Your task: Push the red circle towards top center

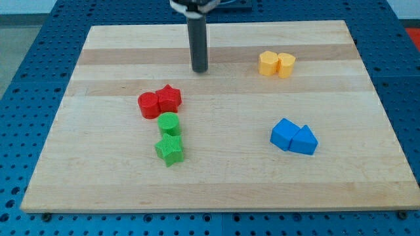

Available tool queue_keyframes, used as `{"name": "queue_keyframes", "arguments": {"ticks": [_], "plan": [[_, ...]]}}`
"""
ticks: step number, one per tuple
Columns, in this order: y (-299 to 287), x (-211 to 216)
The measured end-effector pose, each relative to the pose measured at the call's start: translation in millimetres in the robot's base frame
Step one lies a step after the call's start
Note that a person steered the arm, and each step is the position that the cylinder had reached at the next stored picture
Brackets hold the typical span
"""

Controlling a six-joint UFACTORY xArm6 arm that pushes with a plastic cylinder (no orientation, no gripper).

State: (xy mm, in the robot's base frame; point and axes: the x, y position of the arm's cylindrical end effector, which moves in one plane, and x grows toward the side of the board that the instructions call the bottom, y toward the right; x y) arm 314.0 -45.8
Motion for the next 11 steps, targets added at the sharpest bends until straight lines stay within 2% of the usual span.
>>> {"name": "queue_keyframes", "arguments": {"ticks": [1, 2, 3, 4, 5, 6, 7, 8, 10, 11], "plan": [[-66, -23], [-143, -24], [-192, 29], [-224, 100], [-219, 156], [-165, 227], [-96, 215], [-88, 213], [-75, 171], [-76, 167]]}}
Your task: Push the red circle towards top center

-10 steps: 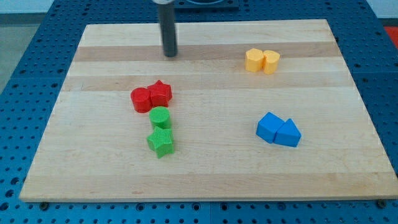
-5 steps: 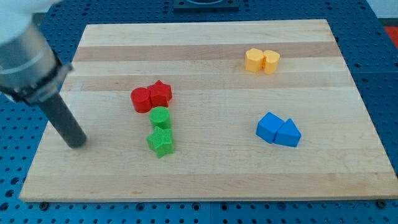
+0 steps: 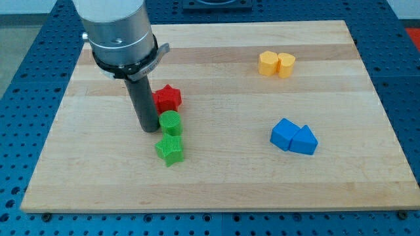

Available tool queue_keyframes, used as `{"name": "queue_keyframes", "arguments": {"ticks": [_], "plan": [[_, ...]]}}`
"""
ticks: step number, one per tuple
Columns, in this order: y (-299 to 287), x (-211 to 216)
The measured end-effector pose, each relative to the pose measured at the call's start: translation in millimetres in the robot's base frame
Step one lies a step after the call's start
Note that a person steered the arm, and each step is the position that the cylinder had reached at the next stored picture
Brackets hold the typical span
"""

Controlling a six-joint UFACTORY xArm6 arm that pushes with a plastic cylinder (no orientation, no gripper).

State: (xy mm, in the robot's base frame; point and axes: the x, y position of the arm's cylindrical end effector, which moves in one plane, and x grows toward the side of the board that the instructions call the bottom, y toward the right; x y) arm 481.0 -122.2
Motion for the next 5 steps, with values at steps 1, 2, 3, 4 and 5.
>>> {"name": "queue_keyframes", "arguments": {"ticks": [1, 2, 3, 4, 5], "plan": [[-5, 0], [-8, -9], [-8, -44], [-8, -61], [-8, -70]]}}
